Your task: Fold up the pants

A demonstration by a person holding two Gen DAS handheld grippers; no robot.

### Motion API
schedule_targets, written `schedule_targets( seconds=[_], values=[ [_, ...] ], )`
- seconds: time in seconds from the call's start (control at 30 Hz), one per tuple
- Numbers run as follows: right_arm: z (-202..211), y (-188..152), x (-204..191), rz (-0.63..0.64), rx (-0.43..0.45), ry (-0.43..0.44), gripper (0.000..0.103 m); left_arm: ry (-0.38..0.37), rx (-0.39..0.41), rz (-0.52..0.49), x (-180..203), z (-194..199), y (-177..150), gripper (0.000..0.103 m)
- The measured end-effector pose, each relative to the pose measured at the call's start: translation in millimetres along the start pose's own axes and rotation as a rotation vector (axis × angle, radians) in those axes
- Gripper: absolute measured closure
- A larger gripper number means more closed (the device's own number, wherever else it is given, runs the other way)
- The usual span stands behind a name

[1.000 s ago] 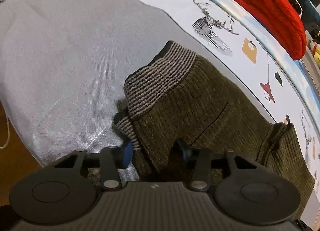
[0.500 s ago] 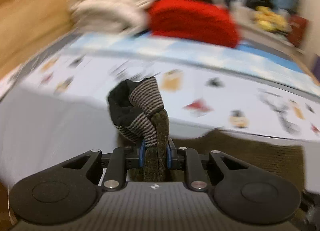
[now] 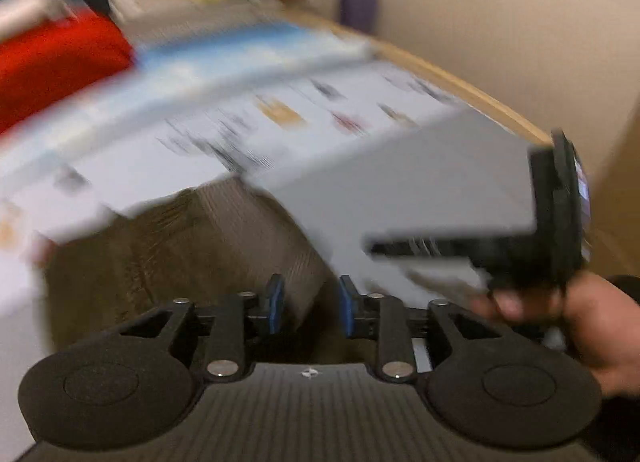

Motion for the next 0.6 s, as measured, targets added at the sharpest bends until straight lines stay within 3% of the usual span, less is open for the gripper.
schedule_targets(
  seconds=[0.03,0.1,0.37,0.5,0.6],
  values=[
    [2,0,7,-0.028,-0.005,0.014,0.042,-0.012,-0.020,-0.003,0,-3,-1,0.050],
    [5,-1,12,-0.059,-0.014,0.061,0.042,0.007,-0.006,-0.022,-13,3,1,0.040],
    [-7,-15,-31,-0.020,-0.124,0.266,0.019,0.140,-0.036,-0.024,-129,36,-8,0.040],
    [-35,-31,-61,0.024,-0.218,0.252,0.018,0.180,-0.050,0.106,-186,47,-47,0.042],
    [-57,-44,-78,0.056,-0.270,0.213,0.017,0.195,-0.114,0.216,-208,44,-72,0.048]
  ],
)
Point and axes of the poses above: each gripper's, at about its wrist camera, not at the fingertips, and z roughly against the way its jaws point, x to its right, y to its top, the point moved 5 cm from there along -z, roughly the way its jaws point, and after that the axes turned 10 degrees about -z, right-handed, at the moved point
